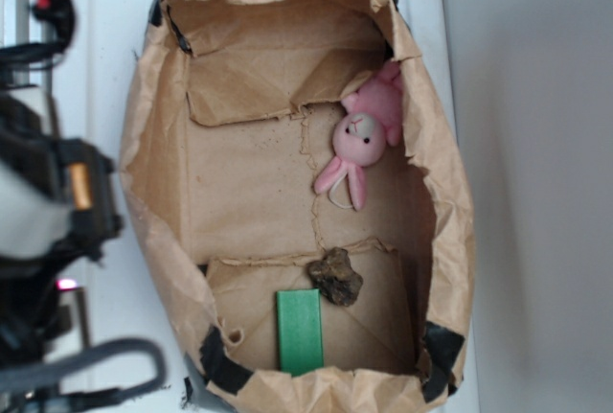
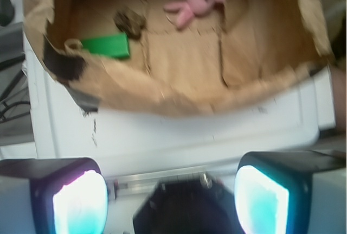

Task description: Grab the pink bunny.

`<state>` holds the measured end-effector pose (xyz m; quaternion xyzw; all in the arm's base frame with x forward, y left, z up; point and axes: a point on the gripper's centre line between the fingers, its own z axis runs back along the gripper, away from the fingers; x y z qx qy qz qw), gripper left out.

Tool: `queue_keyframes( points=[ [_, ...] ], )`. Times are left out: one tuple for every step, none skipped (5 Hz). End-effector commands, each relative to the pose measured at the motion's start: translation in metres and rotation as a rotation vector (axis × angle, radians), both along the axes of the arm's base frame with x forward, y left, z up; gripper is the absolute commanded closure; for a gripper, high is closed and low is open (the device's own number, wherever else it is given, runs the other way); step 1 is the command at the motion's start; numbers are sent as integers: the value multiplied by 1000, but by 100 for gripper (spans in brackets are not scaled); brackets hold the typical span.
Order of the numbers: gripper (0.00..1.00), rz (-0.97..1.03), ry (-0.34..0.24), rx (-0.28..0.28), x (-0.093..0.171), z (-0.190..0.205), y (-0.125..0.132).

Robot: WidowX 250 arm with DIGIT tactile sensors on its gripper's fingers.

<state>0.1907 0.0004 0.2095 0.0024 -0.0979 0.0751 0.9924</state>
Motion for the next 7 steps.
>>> queue_keyframes(
  points=[
    [0, 101, -113, -64, 59, -39, 42],
    [0, 132, -76, -71, 79, -73, 54],
    [0, 132, -76, -71, 79, -73, 54],
    [0, 132, -76, -71, 79, -73, 54],
    [0, 132, -76, -71, 79, -73, 54],
    [0, 132, -76, -71, 79, -73, 54],
    [0, 132, -76, -71, 79, -73, 54]
  ],
)
